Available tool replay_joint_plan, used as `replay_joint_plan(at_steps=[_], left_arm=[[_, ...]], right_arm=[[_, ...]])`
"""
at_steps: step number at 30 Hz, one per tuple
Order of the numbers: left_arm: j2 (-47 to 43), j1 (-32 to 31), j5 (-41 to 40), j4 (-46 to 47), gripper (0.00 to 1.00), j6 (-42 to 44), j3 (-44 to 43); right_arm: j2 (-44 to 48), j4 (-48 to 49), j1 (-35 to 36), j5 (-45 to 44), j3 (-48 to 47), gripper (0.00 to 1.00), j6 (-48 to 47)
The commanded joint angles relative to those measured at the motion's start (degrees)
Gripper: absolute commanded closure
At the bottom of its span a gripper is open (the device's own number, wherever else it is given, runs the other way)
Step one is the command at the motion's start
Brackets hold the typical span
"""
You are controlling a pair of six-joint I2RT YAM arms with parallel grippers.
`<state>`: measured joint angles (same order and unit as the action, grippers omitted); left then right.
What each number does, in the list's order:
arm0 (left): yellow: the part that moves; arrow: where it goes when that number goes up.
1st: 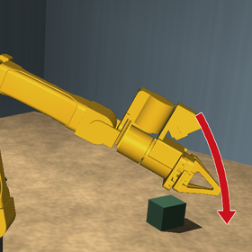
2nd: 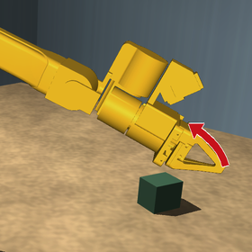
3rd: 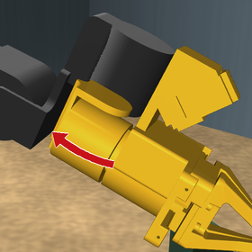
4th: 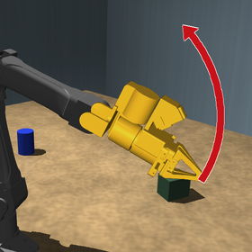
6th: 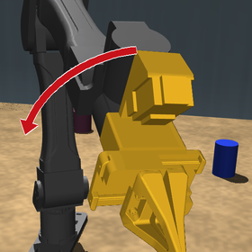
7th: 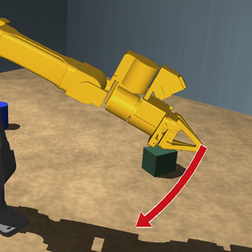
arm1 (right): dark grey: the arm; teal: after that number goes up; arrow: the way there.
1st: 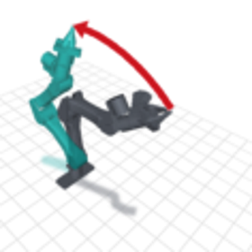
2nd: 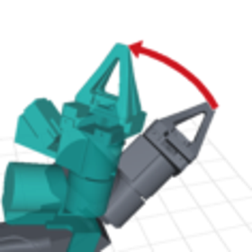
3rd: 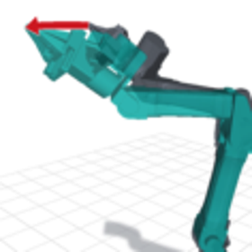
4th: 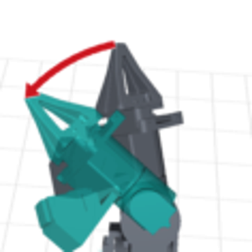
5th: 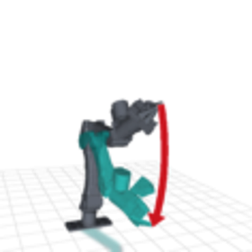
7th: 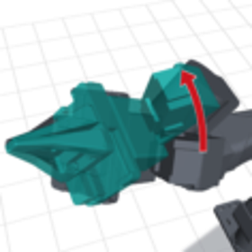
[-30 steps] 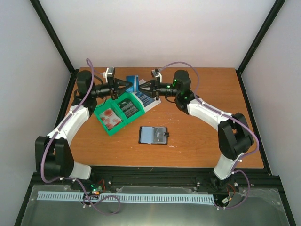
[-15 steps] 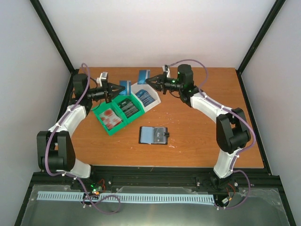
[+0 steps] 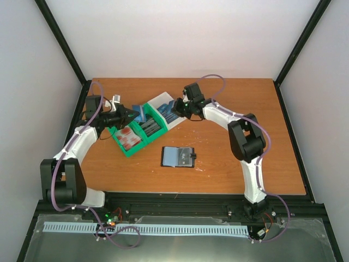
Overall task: Put the credit cards into the card holder
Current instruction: Place the credit card in the storage box.
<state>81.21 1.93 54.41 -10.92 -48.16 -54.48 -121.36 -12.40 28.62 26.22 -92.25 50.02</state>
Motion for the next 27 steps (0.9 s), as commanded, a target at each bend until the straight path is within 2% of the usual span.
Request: replay_joint_plan(at_steps=[1,8,12,16,21,24,27], left_arm=[[-3.4,0.1,-3.5,-3.9,0.99,5.2,1.0],[-5.3,0.1,-3.4,-4.5,0.99,6.3,2.9],[-6.4,0.0,-3.4,-5.3,0.99,7.2,3.5],[-7.9,-1.2,-3.7,-6.4,0.99,8.7,4.2],[-9.6,-5.2,-5.6,-6.3,0.99,8.7,4.8],[-11.2,-8.2,-5.3,-3.8,0.99,7.0,6.3],[-13.1,-10.3,-4.8,-0.6,0.99,4.7,8.4]], right_arm=[[-3.4,-4.4,1.5,-11.4,-6.5,0.97,-5.6],[-10.9,-6.7,2.8,-10.7,-15.2,0.92,-6.3],[-12.6,-7.5,3.4,-10.2,-17.8,0.76,-6.0],[-8.8,-11.0,4.0,-13.9,-16.7,0.61,-7.9],[4.7,-8.0,4.8,-17.2,-1.9,0.43,-8.9],[16.1,-2.3,4.9,-14.1,10.5,0.36,-8.3],[26.9,6.5,4.9,-7.4,24.1,0.30,-6.6]])
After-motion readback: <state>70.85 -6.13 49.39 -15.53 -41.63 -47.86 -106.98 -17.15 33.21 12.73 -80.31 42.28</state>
